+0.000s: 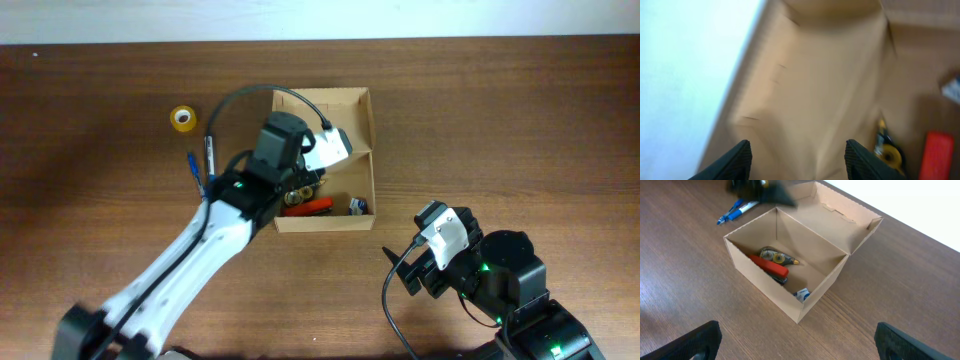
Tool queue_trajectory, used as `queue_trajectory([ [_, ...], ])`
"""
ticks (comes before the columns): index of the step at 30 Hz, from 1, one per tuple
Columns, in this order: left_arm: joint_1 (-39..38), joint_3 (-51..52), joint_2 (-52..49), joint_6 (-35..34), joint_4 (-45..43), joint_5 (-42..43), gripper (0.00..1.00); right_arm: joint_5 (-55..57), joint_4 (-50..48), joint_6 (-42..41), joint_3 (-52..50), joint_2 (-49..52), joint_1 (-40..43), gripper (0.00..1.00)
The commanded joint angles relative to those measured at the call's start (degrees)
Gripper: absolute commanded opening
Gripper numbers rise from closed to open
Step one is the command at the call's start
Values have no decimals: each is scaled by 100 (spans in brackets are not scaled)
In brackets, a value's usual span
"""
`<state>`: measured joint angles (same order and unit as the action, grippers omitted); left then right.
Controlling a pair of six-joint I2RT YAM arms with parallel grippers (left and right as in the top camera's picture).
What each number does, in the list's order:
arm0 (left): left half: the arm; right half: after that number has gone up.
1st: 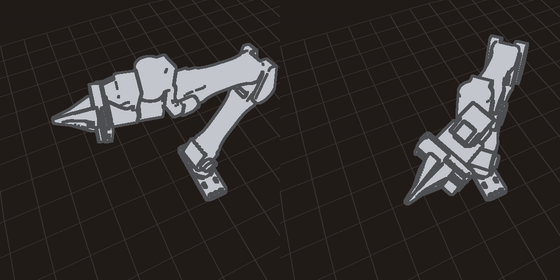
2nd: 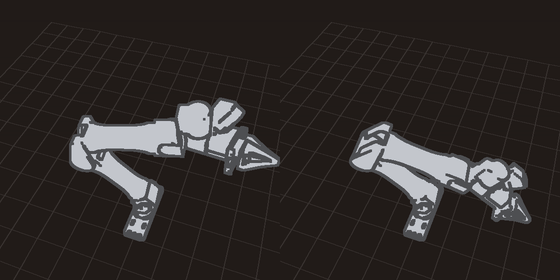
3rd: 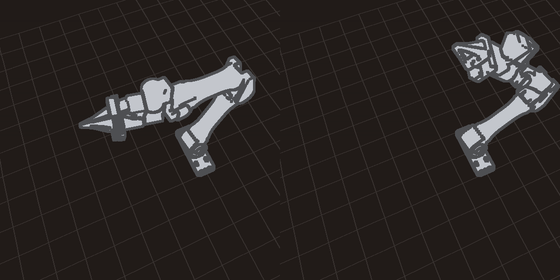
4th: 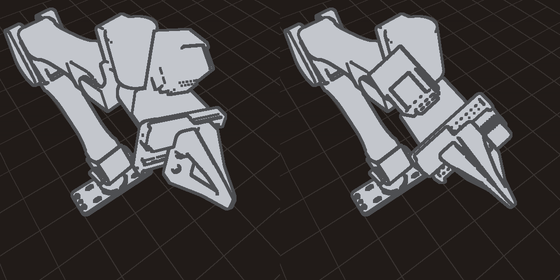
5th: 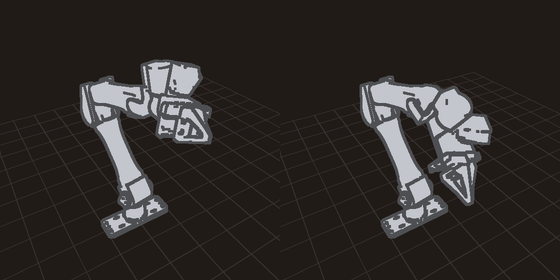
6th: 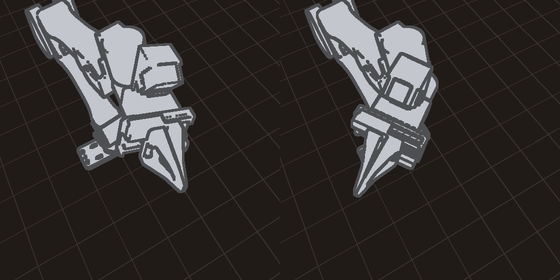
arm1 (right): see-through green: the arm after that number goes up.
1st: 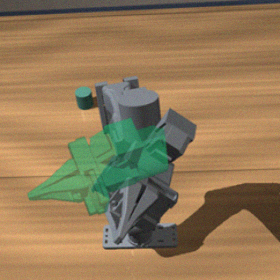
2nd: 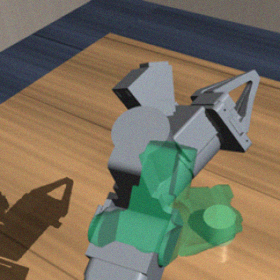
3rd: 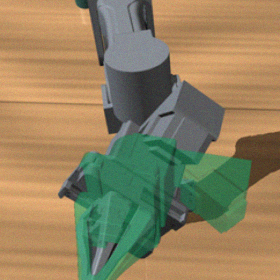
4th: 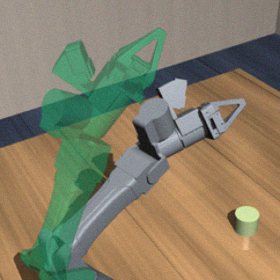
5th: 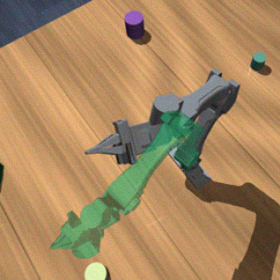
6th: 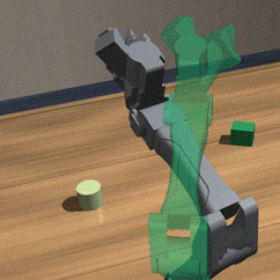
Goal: Pack container
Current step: 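Open the left gripper to drop the correction tape and lift out, then move the left gripper over the clear tape roll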
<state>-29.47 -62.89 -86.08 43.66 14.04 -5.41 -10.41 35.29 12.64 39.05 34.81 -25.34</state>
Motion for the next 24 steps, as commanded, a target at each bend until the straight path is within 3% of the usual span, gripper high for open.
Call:
queue_trajectory([
  [1, 146, -118, 509, -664, 101, -44, 59, 55, -15, 24, -22, 7, -48, 99],
  [13, 1744, -118, 981, -2446, 940, -42, 54, 55, -15, 24, -22, 7, -48, 99],
  [18, 2295, -118, 981, -2699, 944, 39, 56, 55, -15, 24, -22, 7, -48, 99],
  [20, 2393, -118, 981, -2697, 1043, 238, 79, 55, -15, 24, -22, 7, -48, 99],
  [21, 2439, -118, 981, -2697, 1117, 350, 95, 55, -15, 24, -22, 7, -48, 99],
  [22, 2474, -118, 981, -2695, 1156, 424, 100, 55, -15, 24, -22, 7, -48, 99],
  [24, 2538, -118, 981, -2693, 1165, 433, 100, 55, -15, 24, -22, 7, -48, 99],
])
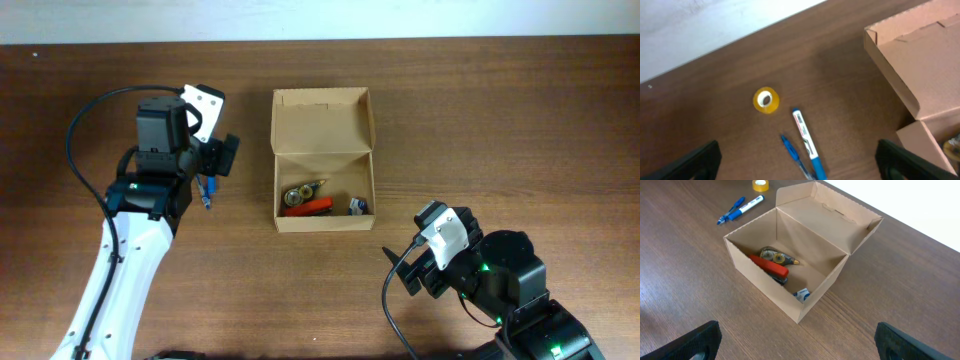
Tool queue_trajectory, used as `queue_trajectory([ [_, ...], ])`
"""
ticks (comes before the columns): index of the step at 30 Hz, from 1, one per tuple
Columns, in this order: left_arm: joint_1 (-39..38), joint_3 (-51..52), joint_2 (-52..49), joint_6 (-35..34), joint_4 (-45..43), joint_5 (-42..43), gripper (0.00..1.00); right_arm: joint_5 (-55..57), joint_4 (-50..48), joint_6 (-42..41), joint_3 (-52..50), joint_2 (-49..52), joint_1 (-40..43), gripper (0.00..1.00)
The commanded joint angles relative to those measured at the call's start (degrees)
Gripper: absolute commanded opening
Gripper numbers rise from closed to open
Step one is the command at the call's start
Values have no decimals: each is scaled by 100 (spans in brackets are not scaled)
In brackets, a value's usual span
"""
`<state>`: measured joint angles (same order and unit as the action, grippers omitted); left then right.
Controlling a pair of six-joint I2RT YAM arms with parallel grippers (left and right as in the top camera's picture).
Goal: Pack container
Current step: 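Move the left gripper over the clear tape roll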
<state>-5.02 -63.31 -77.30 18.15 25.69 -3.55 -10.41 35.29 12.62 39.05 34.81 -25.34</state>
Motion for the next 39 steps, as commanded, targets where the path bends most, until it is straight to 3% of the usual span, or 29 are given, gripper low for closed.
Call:
queue_trajectory([
  [1, 118, -76, 103, -140, -44, 225, 100, 55, -15, 26, -22, 7, -48, 99],
  [8, 138, -76, 103, -354, -66, 334, 100, 55, -15, 26, -22, 7, -48, 99],
  [12, 146, -76, 76, -1399, -105, -42, 100, 55, -15, 26, -22, 7, -48, 99],
  [17, 328, -407, -404, -2052, 15, -225, 100, 55, -15, 26, -22, 7, -48, 99],
  [33, 975, -5051, -4157, -2046, 2896, -184, 100, 55, -15, 26, -22, 7, -48, 99],
  [39, 981, -6555, -5394, -1985, 3585, -179, 100, 55, -15, 26, -22, 7, -48, 99],
])
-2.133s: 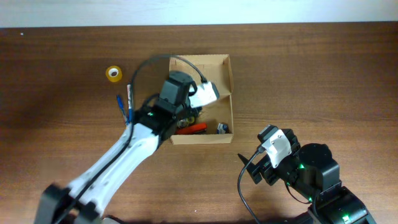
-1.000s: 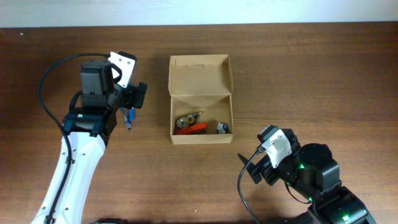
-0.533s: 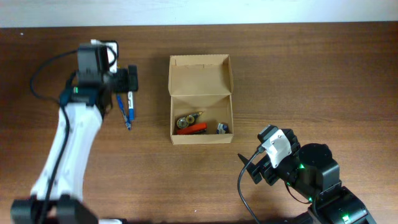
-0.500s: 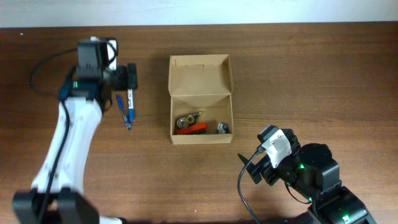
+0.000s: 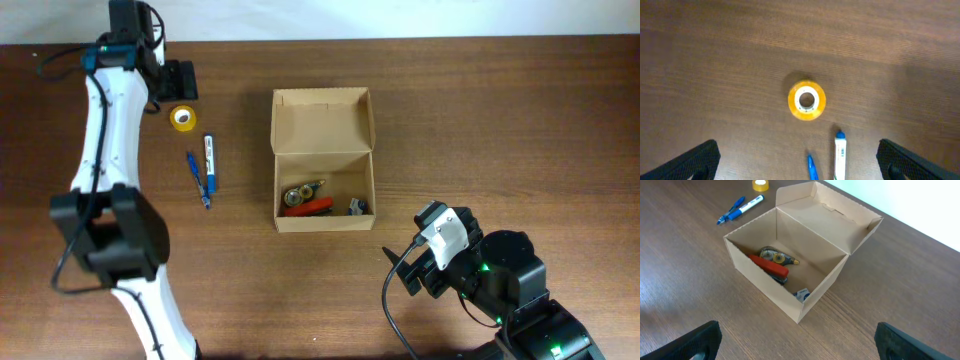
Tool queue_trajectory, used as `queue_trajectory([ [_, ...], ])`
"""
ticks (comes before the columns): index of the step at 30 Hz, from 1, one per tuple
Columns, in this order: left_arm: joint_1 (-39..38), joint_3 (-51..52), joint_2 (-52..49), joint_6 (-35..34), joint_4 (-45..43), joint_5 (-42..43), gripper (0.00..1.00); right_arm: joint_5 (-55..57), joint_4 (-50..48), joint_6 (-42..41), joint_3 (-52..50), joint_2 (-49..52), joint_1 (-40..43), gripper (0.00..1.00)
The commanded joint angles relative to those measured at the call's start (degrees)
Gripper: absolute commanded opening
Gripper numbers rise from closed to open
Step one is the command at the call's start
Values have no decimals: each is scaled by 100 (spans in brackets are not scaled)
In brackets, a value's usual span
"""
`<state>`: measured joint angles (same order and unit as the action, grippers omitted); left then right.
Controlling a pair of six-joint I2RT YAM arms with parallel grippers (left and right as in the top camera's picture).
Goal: Pack container
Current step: 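Move the left gripper over the clear tape roll, then lower the left gripper and close it on the tape roll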
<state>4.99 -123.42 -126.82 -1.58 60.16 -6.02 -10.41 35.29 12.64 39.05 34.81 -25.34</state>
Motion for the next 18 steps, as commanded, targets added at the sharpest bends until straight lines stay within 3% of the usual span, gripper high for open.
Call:
queue_trajectory([
  [1, -20, -743, -647, -11, 212, 68, 100, 55, -15, 24, -22, 7, -48, 99],
  [5, -17, -1263, -1307, 142, 284, 282, 100, 55, -15, 24, -22, 7, -48, 99],
  [18, 44, -1276, -2135, 249, 282, 280, 100, 55, -15, 24, -22, 7, -48, 99],
])
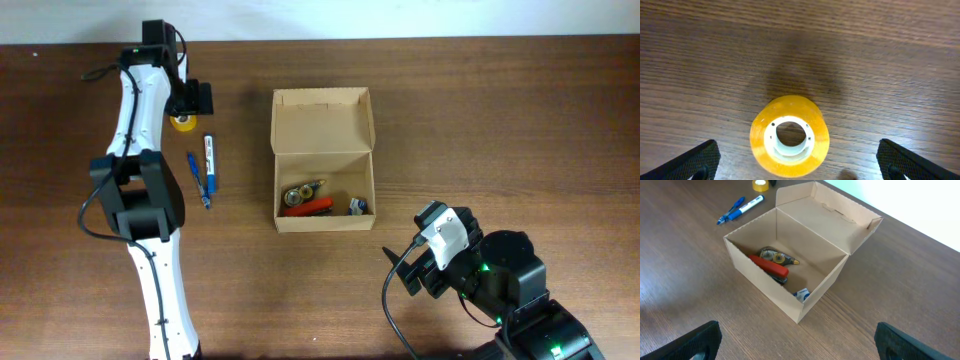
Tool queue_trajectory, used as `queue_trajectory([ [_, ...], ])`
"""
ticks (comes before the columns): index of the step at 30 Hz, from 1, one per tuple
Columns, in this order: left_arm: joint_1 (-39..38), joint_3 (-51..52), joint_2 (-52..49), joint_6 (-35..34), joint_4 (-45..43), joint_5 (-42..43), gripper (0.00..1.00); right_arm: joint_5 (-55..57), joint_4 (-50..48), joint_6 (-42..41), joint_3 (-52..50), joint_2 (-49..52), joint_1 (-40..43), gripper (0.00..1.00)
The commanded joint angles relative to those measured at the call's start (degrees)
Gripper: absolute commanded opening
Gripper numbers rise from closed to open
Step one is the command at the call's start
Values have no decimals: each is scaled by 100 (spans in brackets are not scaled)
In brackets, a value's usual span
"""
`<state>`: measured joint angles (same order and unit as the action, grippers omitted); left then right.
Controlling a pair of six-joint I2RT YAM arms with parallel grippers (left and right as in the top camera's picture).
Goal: Pack container
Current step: 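Lower the left gripper and close it on the tape roll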
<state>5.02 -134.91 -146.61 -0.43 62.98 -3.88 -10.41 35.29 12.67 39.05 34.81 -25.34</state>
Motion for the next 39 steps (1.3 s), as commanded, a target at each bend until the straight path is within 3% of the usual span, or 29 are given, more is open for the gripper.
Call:
queue_trajectory([
  [1, 42, -127, -168, 133, -2, 63, 100, 55, -15, 22, -22, 7, -48, 99],
  [15, 190, -127, -479, 131, -203, 44, 99, 55, -15, 22, -22, 7, -48, 99],
  [19, 264, -125, -481, 129, -181, 68, 89, 55, -15, 22, -22, 7, -48, 99],
  [21, 271, -122, -481, 129, -179, 72, 75, 55, -15, 22, -22, 7, -48, 99],
  [39, 264, -111, -549, 131, 105, 155, 50, 55, -15, 22, -22, 7, -48, 99],
])
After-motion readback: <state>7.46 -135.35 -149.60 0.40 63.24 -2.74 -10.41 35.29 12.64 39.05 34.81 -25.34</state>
